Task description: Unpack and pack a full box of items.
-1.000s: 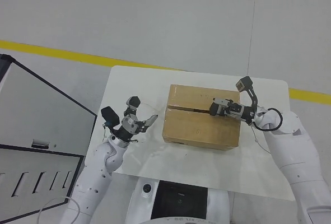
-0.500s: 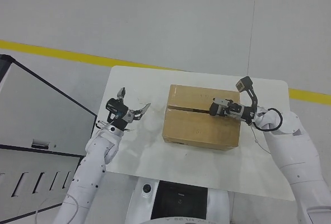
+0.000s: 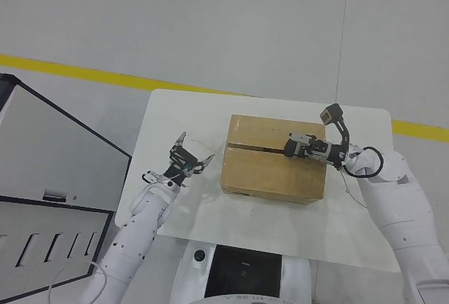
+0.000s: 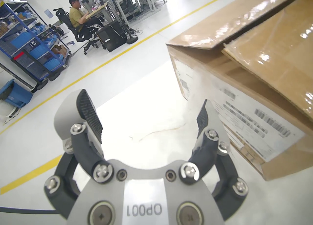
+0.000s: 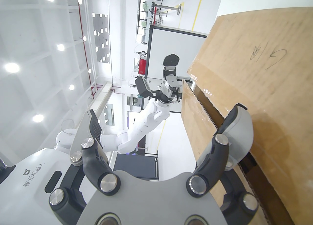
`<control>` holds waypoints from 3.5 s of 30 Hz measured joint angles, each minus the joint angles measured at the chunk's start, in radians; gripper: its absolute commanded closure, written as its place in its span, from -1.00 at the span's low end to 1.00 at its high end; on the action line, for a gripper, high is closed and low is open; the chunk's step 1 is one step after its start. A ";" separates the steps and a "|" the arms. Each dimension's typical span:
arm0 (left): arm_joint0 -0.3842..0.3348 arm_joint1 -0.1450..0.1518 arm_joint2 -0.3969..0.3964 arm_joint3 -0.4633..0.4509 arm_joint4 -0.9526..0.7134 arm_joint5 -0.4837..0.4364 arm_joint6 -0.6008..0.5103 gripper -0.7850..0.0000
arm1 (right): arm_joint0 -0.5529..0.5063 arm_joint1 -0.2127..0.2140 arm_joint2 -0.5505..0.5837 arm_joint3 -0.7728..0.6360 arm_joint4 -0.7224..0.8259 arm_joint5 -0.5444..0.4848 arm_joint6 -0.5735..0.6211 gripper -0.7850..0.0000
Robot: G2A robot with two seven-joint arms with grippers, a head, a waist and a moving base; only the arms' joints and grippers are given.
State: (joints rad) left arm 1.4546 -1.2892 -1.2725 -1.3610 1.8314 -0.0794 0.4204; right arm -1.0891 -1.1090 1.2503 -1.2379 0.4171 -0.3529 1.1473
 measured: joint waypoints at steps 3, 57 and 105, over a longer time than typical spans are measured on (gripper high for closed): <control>-0.025 -0.010 0.044 0.037 0.021 0.050 -0.009 -1.00 | 0.000 0.000 0.000 0.000 0.000 0.000 0.000 -1.00; -0.072 -0.083 0.048 -0.194 -0.267 0.295 -0.148 -1.00 | 0.000 0.000 0.000 0.000 0.000 0.000 0.000 -1.00; -0.001 -0.047 -0.125 -0.416 -0.249 -0.102 -0.251 -1.00 | -0.013 0.024 0.126 -0.069 0.057 -0.030 -0.007 -1.00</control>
State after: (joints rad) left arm 1.4539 -1.3362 -1.3975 -1.7773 1.5820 -0.1815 0.1691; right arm -1.1025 -1.0848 1.3762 -1.3068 0.4741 -0.3826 1.1401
